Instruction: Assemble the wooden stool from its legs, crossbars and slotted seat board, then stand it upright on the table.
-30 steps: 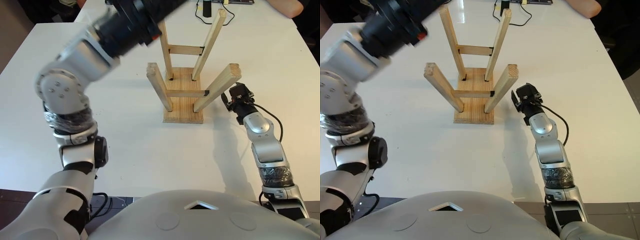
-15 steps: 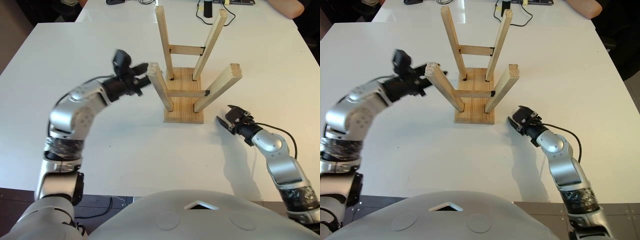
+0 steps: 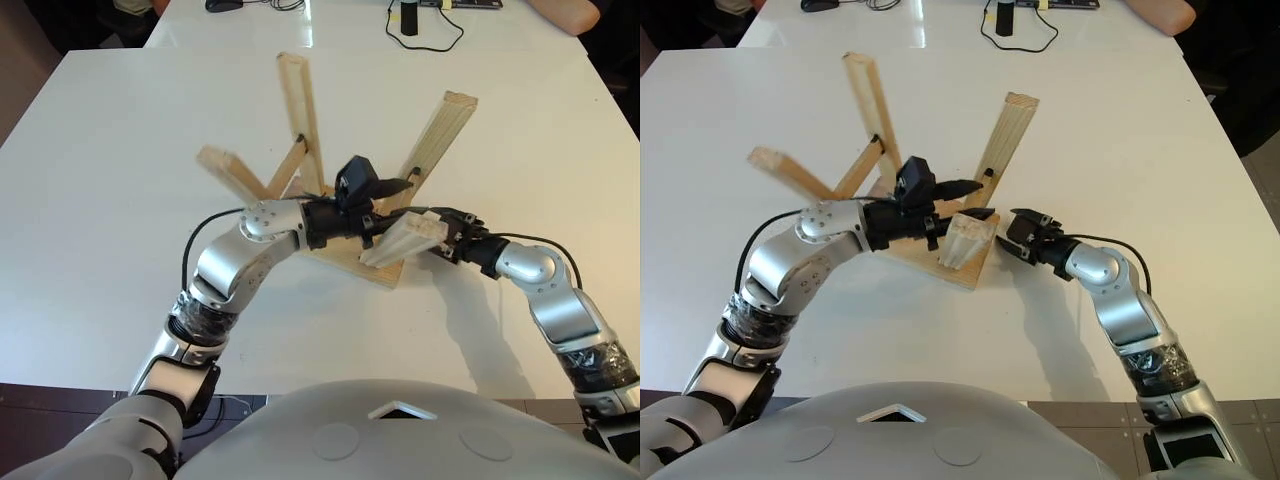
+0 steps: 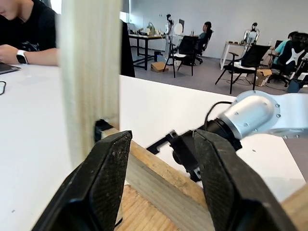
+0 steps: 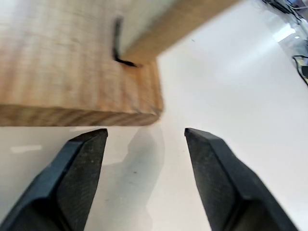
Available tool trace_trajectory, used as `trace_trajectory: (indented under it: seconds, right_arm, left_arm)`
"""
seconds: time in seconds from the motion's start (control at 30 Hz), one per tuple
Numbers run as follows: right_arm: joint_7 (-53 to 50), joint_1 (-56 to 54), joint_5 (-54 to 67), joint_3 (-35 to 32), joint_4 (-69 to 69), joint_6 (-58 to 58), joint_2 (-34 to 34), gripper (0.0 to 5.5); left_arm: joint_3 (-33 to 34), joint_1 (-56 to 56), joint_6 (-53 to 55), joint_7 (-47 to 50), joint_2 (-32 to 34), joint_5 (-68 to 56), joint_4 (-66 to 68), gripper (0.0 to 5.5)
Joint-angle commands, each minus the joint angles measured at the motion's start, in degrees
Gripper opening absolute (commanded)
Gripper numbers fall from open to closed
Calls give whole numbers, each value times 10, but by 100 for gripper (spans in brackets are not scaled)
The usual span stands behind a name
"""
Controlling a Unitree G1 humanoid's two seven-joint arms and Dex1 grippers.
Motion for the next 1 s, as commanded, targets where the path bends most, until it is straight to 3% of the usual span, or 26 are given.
trace_trajectory:
  seconds: [0.03,0.27,0.47,0.73,0.87,1.0]
  right_arm:
    - [-31,-17,-21,3,51,16,24,295]
    - [-63,10,-24,-5,33,27,39,295]
    - [-62,49,-22,-12,11,32,34,295]
    - [-52,74,-19,-13,-17,35,30,295]
    - [-35,102,-10,-16,-51,40,19,295]
    - [-19,132,0,-23,-82,46,4,295]
  left_arm:
    - [7,9,-11,28,4,57,29,238]
    - [63,34,-13,27,43,58,-48,238]
    - [195,14,70,24,44,-123,-133,238]
    - [372,108,188,-172,222,-375,-110,238]
    - [374,253,139,-345,344,-264,-92,238]
    - [293,315,-74,-417,417,-16,49,238]
